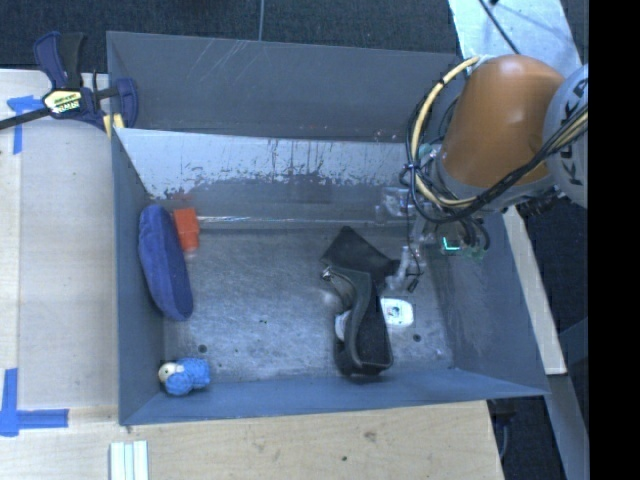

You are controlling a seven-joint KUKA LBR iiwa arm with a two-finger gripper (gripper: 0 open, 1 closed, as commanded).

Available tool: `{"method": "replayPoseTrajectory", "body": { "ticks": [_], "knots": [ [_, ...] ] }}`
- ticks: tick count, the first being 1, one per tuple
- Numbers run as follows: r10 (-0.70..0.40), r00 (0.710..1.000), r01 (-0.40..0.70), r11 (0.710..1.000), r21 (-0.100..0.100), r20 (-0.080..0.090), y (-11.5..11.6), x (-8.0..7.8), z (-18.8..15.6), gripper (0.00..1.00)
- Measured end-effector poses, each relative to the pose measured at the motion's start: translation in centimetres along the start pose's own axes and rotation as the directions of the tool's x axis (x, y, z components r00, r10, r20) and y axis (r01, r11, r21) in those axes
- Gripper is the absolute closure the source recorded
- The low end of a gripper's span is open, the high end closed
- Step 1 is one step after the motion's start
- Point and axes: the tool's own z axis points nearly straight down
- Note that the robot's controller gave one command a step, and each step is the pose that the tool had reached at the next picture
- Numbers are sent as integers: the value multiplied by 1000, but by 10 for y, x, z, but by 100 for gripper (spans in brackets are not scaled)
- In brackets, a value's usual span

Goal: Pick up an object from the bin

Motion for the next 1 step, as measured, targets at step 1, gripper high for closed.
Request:
{"method": "replayPoseTrajectory", "body": {
  "ticks": [1],
  "knots": [
    [282, 959, -282, 959, -3, 18, -8, -37, 98, 0]
  ]
}}
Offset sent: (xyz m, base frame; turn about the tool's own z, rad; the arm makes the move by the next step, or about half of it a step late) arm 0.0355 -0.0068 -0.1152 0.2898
